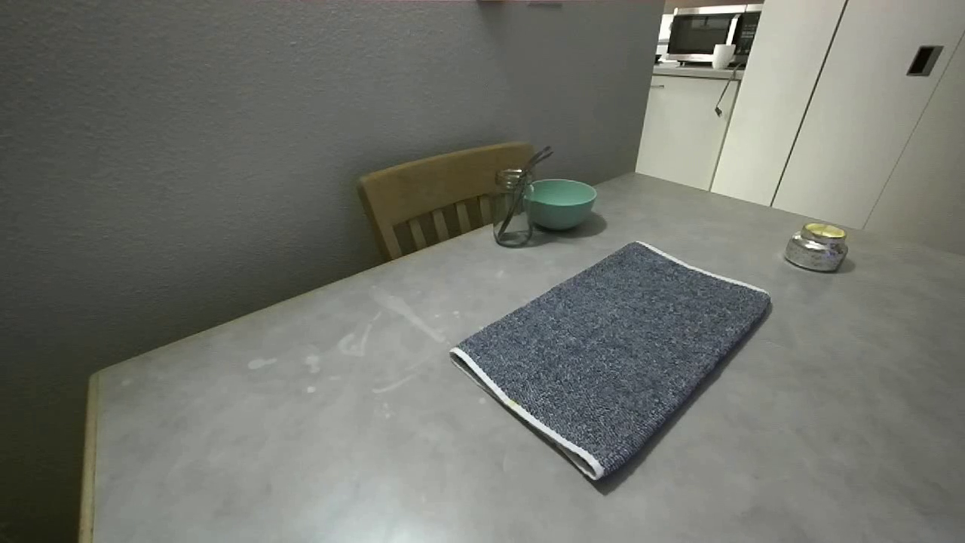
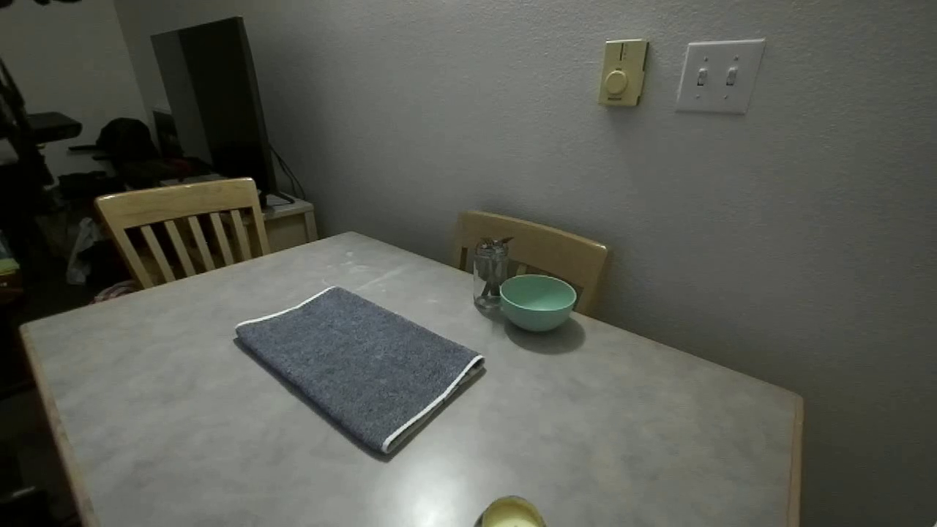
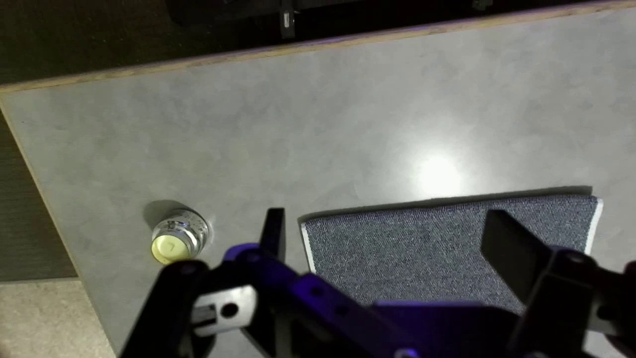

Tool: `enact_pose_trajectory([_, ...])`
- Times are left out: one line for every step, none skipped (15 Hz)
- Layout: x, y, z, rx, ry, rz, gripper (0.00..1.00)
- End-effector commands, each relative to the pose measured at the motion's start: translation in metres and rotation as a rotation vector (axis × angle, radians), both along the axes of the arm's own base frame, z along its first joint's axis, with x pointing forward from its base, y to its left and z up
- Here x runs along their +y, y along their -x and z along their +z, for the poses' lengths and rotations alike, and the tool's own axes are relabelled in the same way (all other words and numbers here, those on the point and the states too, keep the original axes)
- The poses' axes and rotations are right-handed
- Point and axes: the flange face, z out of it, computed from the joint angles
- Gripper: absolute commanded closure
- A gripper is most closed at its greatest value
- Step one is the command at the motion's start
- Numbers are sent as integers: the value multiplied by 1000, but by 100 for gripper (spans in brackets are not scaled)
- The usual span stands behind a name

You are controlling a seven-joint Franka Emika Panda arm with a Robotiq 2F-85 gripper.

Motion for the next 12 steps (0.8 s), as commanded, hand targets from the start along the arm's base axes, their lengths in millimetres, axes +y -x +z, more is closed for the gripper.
enact_pose_trajectory([20,-36,-32,92,12,47,0])
enact_pose_trajectory([27,-46,-44,126,0,76,0])
enact_pose_trajectory([35,-54,-56,157,-18,109,0])
enact_pose_trajectory([43,-63,-70,195,-41,140,0])
enact_pose_trajectory([50,-70,-84,235,-59,172,0])
enact_pose_trajectory([54,-77,-93,268,-64,190,0])
enact_pose_trajectory([48,-52,-75,201,-35,147,0])
enact_pose_trajectory([53,-59,-86,233,-39,163,0])
enact_pose_trajectory([55,-65,-93,256,-39,170,0])
enact_pose_trajectory([56,-70,-96,268,-40,172,0])
enact_pose_trajectory([56,-72,-97,272,-40,174,0])
enact_pose_trajectory([56,-73,-96,270,-40,176,0])
